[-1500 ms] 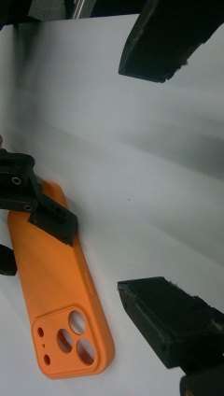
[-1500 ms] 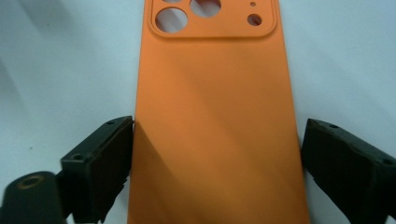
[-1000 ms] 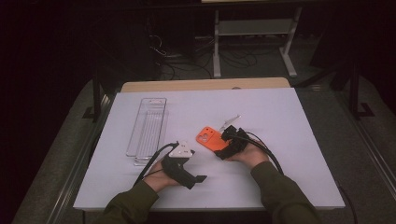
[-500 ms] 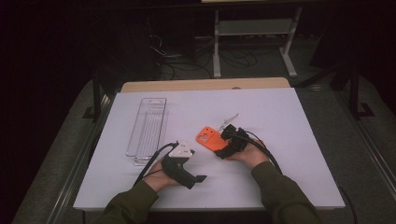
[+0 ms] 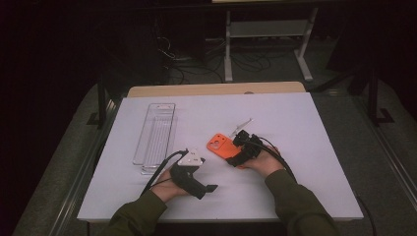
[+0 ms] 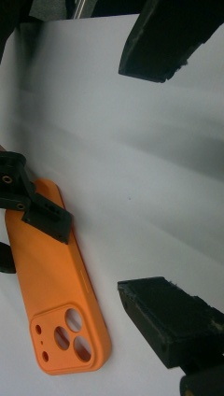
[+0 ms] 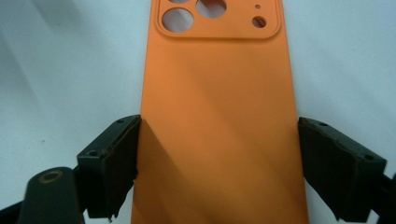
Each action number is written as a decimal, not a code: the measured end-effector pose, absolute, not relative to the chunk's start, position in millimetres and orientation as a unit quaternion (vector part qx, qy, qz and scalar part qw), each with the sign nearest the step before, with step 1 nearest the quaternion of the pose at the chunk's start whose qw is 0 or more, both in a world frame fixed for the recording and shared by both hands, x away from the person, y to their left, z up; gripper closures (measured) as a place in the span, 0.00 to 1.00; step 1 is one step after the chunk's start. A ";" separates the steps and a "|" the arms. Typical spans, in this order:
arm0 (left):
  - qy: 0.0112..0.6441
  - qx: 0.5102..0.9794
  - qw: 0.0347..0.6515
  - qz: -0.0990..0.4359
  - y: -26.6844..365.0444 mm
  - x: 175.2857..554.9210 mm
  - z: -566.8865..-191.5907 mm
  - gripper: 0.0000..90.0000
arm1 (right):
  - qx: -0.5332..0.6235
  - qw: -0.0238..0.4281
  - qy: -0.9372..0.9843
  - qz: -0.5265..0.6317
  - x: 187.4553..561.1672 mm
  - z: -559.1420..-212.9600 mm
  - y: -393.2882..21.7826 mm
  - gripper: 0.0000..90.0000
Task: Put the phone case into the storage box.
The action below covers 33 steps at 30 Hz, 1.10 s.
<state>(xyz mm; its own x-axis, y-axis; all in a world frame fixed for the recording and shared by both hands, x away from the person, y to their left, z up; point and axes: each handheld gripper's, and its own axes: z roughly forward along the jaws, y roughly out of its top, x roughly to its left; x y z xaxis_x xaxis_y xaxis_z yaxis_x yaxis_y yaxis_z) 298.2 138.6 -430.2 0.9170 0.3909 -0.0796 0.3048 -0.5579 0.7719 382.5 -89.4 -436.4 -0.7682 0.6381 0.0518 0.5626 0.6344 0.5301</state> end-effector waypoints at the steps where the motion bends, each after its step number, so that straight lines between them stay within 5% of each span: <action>1: 0.197 0.882 0.426 0.051 138.7 298.3 -430.1 0.00 | 0.333 0.069 0.901 0.269 382.6 -435.8 -89.8 0.17; 33: 0.198 0.882 0.425 0.052 139.3 300.4 -430.7 0.00 | 0.311 0.061 0.903 0.289 372.7 -408.6 -113.0 0.17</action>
